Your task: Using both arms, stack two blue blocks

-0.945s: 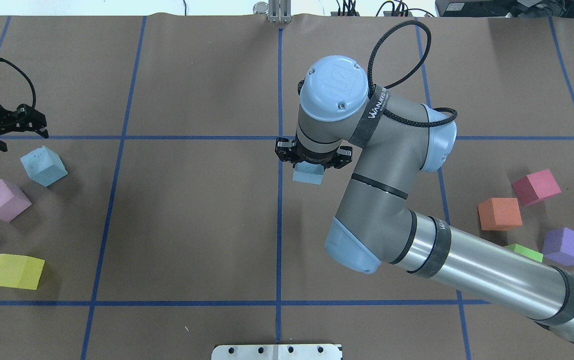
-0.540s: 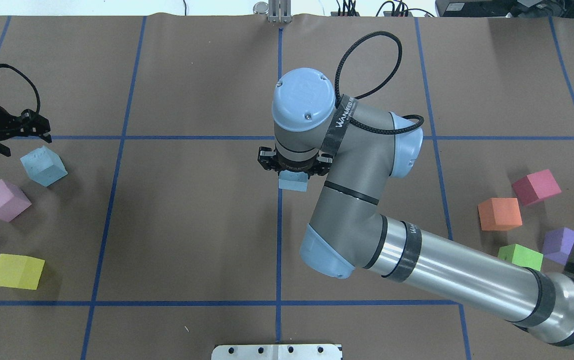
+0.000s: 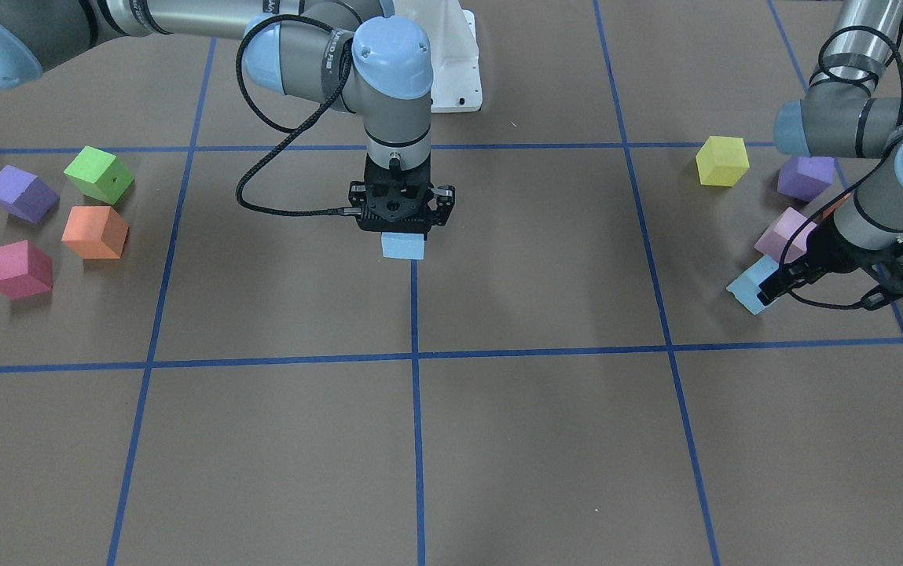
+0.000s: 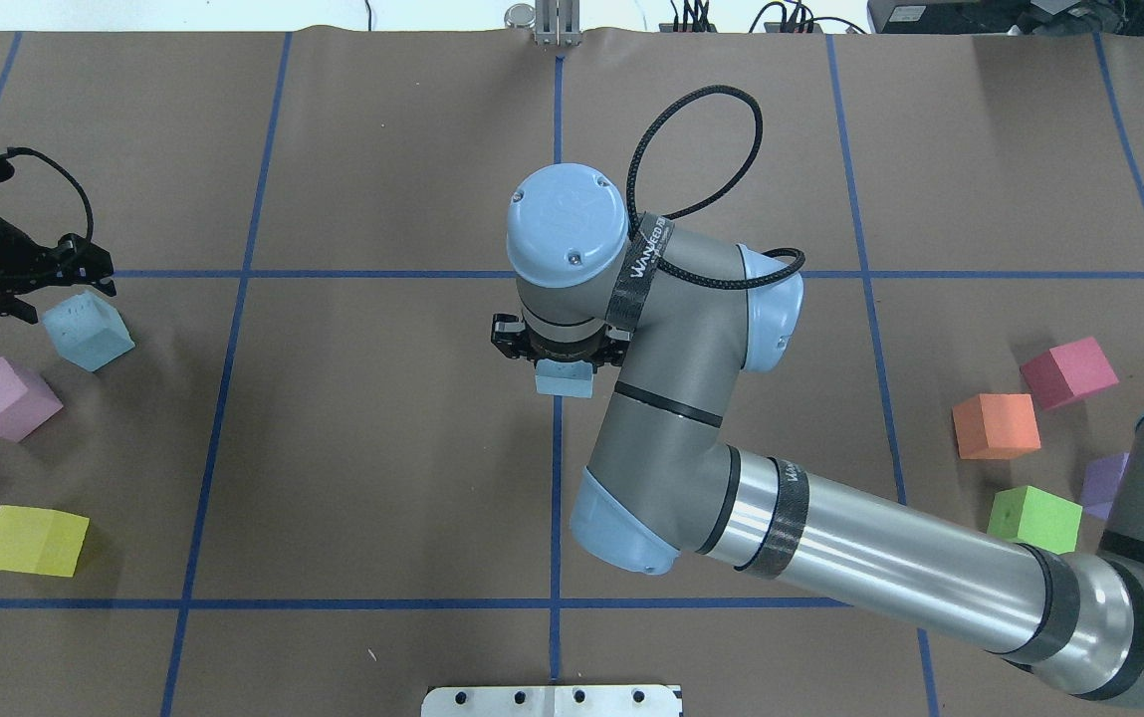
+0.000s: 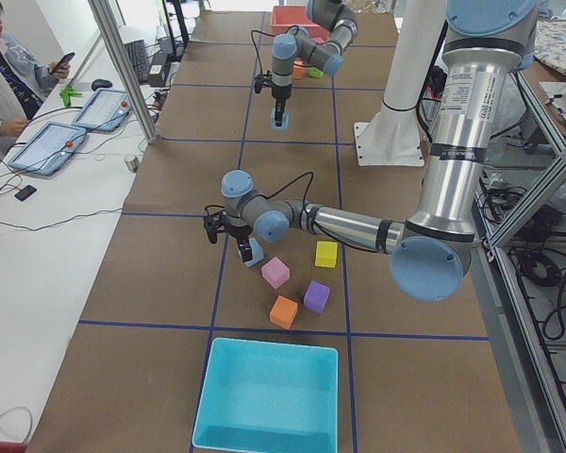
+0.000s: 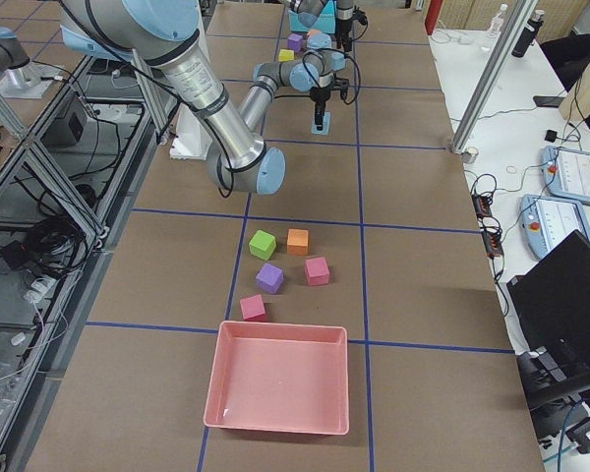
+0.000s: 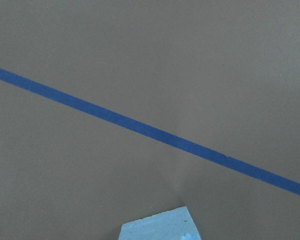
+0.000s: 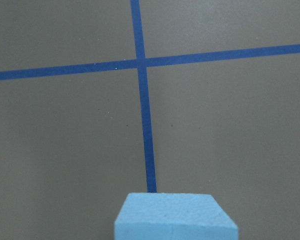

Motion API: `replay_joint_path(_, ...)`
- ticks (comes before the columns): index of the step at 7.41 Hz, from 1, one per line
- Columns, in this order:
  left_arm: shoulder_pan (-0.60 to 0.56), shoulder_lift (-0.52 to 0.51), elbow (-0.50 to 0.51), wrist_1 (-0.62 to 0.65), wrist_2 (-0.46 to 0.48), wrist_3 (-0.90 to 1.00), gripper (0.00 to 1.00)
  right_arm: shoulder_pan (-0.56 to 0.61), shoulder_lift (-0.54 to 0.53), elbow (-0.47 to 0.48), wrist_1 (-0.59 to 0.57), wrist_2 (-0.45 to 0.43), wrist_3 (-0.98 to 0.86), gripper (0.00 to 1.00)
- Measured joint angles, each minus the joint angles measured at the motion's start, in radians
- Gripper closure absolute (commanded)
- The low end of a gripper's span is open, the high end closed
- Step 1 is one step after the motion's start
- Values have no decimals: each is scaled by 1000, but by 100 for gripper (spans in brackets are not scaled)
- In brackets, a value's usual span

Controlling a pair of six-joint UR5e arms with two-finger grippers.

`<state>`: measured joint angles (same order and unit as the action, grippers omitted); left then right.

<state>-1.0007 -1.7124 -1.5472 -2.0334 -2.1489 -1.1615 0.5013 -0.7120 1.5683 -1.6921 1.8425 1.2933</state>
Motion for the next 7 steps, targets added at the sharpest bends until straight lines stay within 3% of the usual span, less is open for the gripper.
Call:
replay_joint_path(4,20,12,2,-28,15,-18,3,-4,-1,2,0,-1,2,39)
replay_joint_path(5,29,20,2,-34,16,-14,9,-5,-2,1,0,-1,2,39)
replay_joint_path(7,48,31,-1,-45,16,-9,31,-16,-5,-4,1,-1,-2,39)
